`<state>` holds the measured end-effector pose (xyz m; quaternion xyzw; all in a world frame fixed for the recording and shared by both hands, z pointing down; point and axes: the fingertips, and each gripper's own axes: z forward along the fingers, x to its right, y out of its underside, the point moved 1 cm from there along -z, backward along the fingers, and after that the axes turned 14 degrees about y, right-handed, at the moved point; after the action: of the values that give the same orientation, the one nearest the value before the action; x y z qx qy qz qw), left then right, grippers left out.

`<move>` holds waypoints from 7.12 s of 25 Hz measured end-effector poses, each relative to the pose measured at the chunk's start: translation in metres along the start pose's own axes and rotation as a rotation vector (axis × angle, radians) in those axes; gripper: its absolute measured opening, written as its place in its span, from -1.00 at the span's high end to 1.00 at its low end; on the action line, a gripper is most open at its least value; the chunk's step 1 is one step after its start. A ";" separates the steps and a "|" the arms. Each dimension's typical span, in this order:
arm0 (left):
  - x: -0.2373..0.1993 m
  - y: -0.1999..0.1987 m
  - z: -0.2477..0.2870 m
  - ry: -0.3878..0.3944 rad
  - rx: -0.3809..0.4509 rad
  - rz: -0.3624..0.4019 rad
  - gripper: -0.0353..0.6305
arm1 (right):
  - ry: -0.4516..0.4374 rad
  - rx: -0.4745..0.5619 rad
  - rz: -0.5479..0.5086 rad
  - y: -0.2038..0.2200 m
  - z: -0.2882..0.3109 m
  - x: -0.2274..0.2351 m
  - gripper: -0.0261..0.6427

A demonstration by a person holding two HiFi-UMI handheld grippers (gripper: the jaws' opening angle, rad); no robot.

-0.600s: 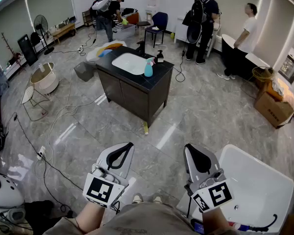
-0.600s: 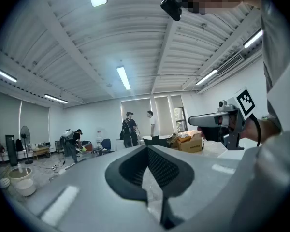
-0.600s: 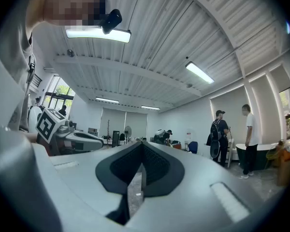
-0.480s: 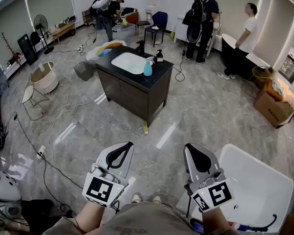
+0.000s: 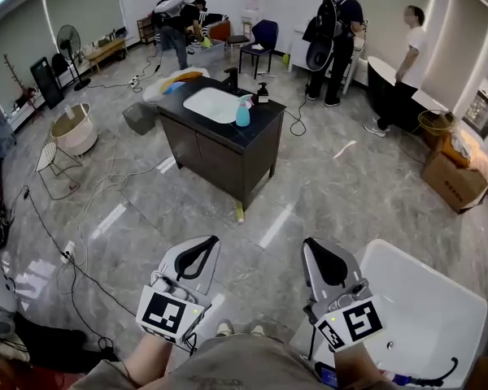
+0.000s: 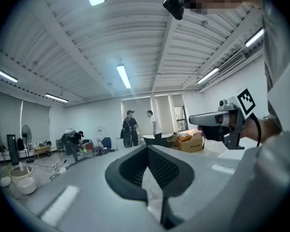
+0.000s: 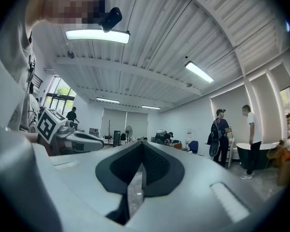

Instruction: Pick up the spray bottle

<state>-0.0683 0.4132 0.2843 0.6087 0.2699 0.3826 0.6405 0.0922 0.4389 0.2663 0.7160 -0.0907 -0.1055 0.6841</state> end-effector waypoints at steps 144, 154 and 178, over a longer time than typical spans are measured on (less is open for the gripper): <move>-0.602 0.172 0.484 0.434 -0.202 -0.002 0.06 | 0.349 -0.351 0.045 0.171 0.706 0.193 0.83; -0.593 0.233 0.524 0.497 -0.326 -0.020 0.06 | 0.375 -0.443 0.084 0.219 0.710 0.203 0.83; -0.569 0.348 0.578 0.550 -0.541 -0.084 0.23 | 0.461 -0.668 0.196 0.318 0.661 0.215 0.83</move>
<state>0.0246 -0.3960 0.6248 0.2810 0.3458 0.5625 0.6965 0.1215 -0.2695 0.5505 0.4476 0.0363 0.0997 0.8879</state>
